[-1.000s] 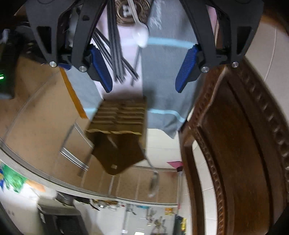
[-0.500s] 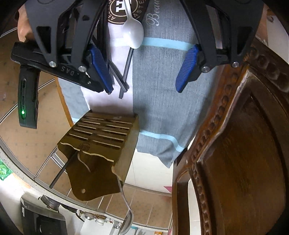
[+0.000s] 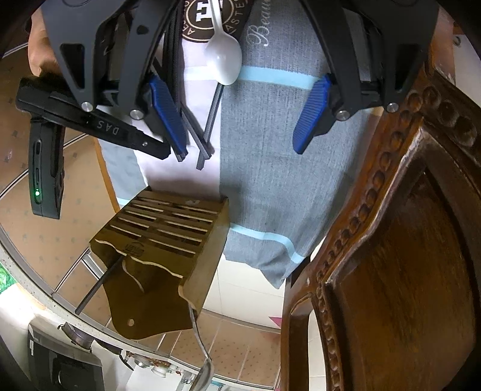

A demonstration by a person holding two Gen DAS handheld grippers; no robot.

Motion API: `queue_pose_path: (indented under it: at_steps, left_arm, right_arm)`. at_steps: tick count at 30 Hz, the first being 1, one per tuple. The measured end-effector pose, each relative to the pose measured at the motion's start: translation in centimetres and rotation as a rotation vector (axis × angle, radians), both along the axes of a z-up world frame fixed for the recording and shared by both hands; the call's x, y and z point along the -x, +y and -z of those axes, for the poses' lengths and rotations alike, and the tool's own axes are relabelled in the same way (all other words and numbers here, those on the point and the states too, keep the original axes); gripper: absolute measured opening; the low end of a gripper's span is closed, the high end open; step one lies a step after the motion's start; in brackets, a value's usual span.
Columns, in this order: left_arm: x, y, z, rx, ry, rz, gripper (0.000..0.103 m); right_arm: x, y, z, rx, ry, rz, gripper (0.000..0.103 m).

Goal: Organize utensils
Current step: 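Close the right tool on the chopstick bundle while the left tool approaches it, then close the left tool on the chopsticks beside the right tool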

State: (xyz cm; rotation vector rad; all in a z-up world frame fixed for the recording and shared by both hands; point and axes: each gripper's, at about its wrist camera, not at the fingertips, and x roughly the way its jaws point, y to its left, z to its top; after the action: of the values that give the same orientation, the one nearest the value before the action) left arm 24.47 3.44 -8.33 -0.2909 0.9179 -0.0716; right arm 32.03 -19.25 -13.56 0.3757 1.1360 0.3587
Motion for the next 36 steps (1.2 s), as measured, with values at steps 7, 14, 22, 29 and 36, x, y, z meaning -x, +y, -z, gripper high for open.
queue_pose_path:
  at_steps: [7, 14, 22, 29, 36]
  left_arm:
    - [0.0, -0.4, 0.2, -0.007, 0.003, 0.005, 0.073]
    - [-0.1, -0.5, 0.4, -0.007, 0.012, 0.006, 0.073]
    - [-1.5, -2.3, 0.3, -0.012, 0.025, 0.05, 0.073]
    - [-4.3, -5.0, 1.3, -0.038, 0.089, 0.095, 0.073]
    - [-6.2, -7.2, 3.8, -0.079, 0.173, 0.132, 0.051]
  right_arm:
    - [-0.3, 1.3, 0.4, 0.005, 0.009, -0.019, 0.009]
    - [-0.5, 1.8, 0.5, 0.011, 0.0, -0.023, 0.009]
    - [1.5, -0.4, -3.1, -0.052, -0.092, 0.003, 0.001]
    - [2.1, -2.9, -2.6, -0.096, -0.053, 0.01, 0.006]
    - [1.9, -6.2, -2.3, -0.135, -0.03, 0.107, 0.027]
